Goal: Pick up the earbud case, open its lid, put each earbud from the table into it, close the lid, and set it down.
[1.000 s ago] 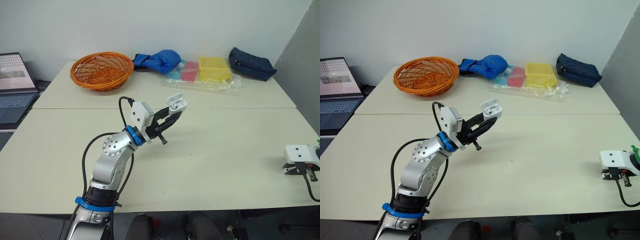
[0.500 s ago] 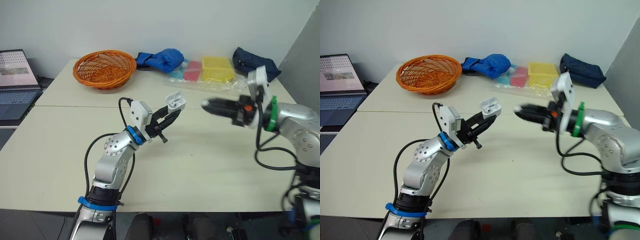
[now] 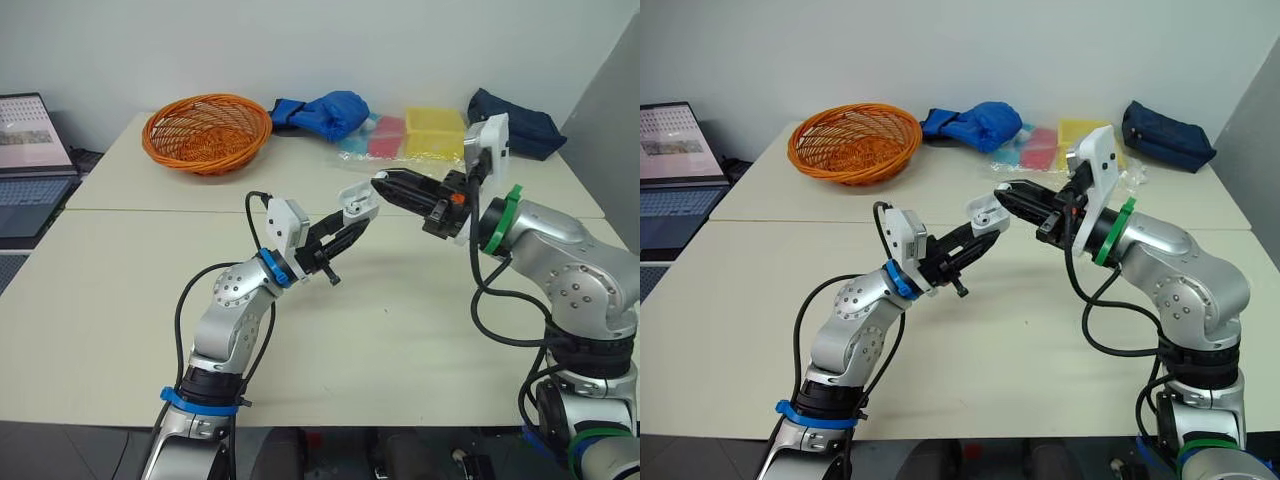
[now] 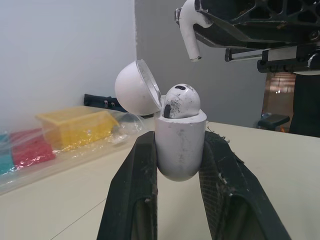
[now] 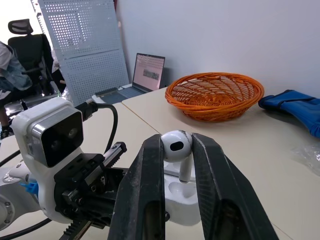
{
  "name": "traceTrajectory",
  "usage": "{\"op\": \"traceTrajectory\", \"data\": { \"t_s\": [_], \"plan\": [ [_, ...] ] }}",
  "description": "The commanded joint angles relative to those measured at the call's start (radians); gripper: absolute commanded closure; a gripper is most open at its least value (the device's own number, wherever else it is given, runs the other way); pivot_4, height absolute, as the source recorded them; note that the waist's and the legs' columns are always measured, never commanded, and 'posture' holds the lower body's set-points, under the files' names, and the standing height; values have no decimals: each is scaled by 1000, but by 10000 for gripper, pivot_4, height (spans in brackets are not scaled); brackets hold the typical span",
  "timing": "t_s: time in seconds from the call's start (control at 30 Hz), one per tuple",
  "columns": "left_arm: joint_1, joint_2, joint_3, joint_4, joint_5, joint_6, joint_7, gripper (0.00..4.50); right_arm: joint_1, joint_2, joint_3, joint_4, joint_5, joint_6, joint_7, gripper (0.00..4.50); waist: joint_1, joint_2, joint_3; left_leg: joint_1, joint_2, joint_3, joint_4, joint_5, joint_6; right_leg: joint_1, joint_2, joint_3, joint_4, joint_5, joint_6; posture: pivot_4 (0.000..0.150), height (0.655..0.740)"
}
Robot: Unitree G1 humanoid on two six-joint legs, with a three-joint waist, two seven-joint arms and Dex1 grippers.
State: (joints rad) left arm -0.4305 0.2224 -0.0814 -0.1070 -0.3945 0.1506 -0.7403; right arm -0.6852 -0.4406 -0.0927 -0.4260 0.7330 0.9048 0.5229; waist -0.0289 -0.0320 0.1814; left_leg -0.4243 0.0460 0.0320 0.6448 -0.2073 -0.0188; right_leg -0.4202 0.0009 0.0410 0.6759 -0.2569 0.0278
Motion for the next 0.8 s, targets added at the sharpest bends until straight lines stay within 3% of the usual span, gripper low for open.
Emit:
{"op": "traceTrajectory", "data": {
  "t_s": [0.03,0.8],
  "plan": [
    [-17,-7,-2,-37,-19,0,-5,37573,-20,13,-1,-13,6,-21,-18,40591,0,0,0,0,0,0,0,0,0,0,0,0,1,0,0,1500,7400],
    [-24,-17,1,-46,-24,7,-7,37573,42,-9,45,15,-68,-73,-1,40591,0,0,0,0,0,0,0,0,0,0,0,0,0,0,-1,1500,7400]
  ]
}}
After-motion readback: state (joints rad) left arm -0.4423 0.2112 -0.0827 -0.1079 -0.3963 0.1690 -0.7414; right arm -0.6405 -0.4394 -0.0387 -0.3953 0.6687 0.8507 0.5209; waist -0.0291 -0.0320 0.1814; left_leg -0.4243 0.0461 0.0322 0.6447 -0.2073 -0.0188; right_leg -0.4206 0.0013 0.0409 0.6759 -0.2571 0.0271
